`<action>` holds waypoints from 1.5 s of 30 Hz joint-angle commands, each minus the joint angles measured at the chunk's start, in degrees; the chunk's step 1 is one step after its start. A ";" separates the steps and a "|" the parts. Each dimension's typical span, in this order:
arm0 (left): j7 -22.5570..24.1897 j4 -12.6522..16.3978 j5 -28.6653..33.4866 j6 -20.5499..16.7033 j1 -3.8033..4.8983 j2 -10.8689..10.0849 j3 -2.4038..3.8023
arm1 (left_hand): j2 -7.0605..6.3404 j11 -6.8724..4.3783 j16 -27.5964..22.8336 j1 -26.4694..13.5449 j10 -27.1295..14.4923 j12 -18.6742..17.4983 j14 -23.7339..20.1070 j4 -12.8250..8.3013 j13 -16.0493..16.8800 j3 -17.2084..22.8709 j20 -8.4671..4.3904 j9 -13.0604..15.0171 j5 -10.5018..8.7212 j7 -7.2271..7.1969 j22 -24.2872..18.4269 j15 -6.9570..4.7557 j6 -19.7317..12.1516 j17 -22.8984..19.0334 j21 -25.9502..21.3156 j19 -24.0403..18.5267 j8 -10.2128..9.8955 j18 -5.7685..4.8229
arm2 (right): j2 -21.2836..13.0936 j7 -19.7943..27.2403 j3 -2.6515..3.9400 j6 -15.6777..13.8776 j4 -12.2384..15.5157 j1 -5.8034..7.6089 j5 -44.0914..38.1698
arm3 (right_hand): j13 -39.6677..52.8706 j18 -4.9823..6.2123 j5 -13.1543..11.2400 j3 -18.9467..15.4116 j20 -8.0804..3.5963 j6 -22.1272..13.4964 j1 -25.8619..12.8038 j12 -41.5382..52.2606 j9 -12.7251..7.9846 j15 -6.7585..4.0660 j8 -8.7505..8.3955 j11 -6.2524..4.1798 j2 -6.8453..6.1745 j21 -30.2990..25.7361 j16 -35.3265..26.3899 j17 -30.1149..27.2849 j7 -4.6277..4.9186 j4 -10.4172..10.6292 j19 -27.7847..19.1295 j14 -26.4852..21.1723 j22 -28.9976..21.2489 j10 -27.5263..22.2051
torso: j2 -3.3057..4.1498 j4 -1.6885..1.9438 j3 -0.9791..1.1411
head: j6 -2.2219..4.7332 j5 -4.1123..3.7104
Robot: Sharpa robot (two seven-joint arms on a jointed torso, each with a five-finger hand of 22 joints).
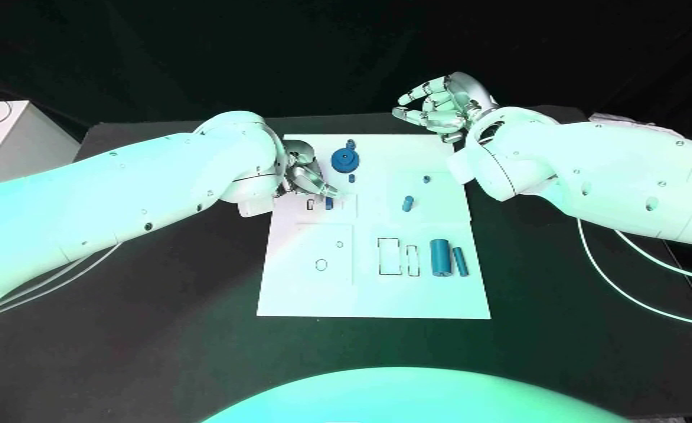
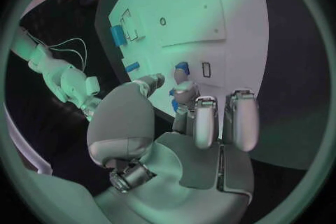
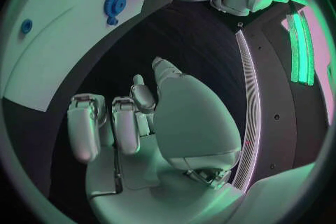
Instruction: Assemble the parts on the task board
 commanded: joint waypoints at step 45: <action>6.79 -21.34 -0.92 3.54 3.28 6.22 2.77 | -0.36 3.68 -1.37 5.58 -7.27 -4.76 5.04 1.56 -8.20 -4.97 2.82 -6.22 -1.03 4.08 -0.56 3.20 -5.84 12.56 -2.81 -3.41 -8.40 1.09 | -0.47 0.40 -0.03 0.76 0.47 -0.09 -0.80 | -0.09 0.30 -0.47 0.45 0.40 -0.31 -0.85 -0.10 -0.11 0.30 -0.05 -0.14 -0.16 -0.33 -0.30 9.05 0.03 -0.02 3.73 4.53 10.30 -0.42 | 1.20 -0.47 -0.08 | 1.94 1.00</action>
